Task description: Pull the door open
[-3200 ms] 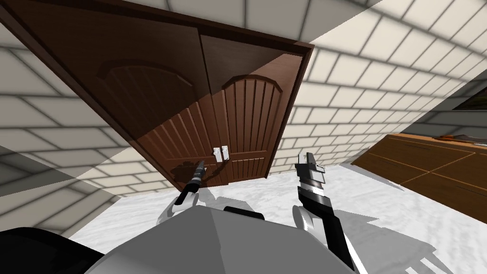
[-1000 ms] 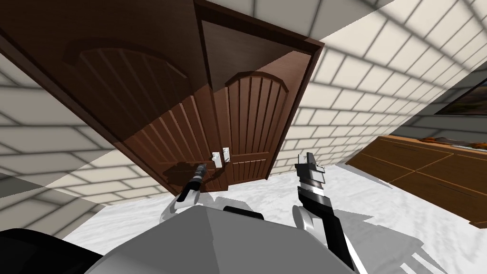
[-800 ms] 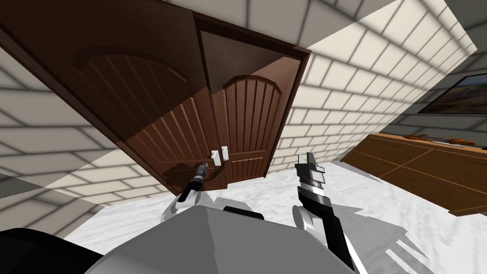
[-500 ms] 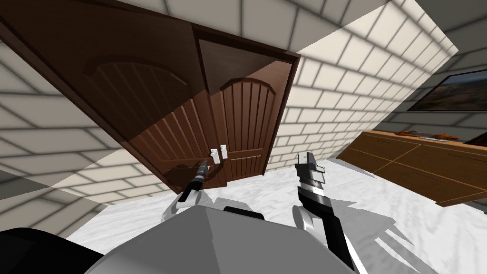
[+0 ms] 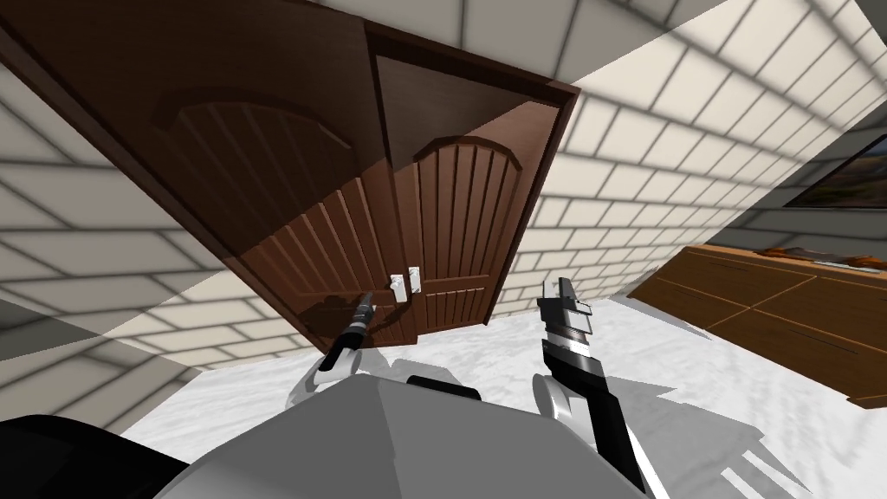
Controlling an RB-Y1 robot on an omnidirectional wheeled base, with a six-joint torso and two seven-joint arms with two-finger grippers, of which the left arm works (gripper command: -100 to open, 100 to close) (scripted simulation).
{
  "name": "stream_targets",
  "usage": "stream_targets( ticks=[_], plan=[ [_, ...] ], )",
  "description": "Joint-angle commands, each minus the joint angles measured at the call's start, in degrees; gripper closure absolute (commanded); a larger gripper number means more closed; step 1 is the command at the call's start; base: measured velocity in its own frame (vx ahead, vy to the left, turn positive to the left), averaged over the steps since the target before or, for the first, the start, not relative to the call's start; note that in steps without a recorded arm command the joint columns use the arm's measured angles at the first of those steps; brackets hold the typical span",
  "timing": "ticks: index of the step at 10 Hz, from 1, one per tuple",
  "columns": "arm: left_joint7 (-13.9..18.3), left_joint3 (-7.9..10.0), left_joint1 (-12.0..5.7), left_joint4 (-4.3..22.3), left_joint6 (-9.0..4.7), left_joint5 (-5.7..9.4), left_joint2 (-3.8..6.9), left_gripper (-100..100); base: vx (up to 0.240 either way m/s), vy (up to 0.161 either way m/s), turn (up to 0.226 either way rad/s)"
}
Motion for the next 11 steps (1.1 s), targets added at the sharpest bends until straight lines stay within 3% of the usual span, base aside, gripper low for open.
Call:
stream_targets(
  ticks=[1, 3, 4, 5, 10, 11],
  plan=[
    [-0.07, -0.29, -0.91, 0.23, -0.15, -0.13, -0.21, -100, 0.189, 0.026, -0.075],
    [-0.12, -1.14, -2.24, -0.07, -0.22, -0.31, -0.58, -100, 0.233, -0.036, -0.139],
    [-0.24, -0.84, -1.84, 0.20, -0.32, -0.32, -0.63, -100, 0.110, -0.035, -0.025],
    [-0.24, -0.84, -1.84, 0.20, -0.32, -0.32, -0.63, 100, -0.013, 0.006, 0.028],
    [-0.24, -0.84, -1.84, 0.20, -0.32, -0.32, -0.63, 100, -0.021, 0.005, -0.005],
    [0.15, -0.96, -0.98, 0.25, -0.46, -0.19, -0.04, 100, -0.128, 0.013, -0.032]
  ],
)
